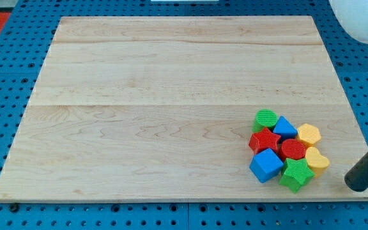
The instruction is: Separate the yellow blocks from group of blocks
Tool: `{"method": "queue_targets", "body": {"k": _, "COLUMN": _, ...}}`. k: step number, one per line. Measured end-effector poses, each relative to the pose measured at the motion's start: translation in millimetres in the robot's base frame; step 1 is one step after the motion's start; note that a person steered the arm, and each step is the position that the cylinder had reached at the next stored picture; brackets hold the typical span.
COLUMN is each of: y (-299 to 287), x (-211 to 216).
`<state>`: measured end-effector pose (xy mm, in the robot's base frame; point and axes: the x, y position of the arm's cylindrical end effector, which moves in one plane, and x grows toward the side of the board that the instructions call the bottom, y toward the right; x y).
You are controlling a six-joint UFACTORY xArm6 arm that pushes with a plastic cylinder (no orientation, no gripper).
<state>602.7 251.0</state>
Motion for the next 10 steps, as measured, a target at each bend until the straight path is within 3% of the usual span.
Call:
{"method": "queue_targets", "body": {"k": 5, "y": -41.2, "x": -5.3}}
{"method": "queue_targets", "body": {"k": 10, "y": -67.6, "x": -196.2}}
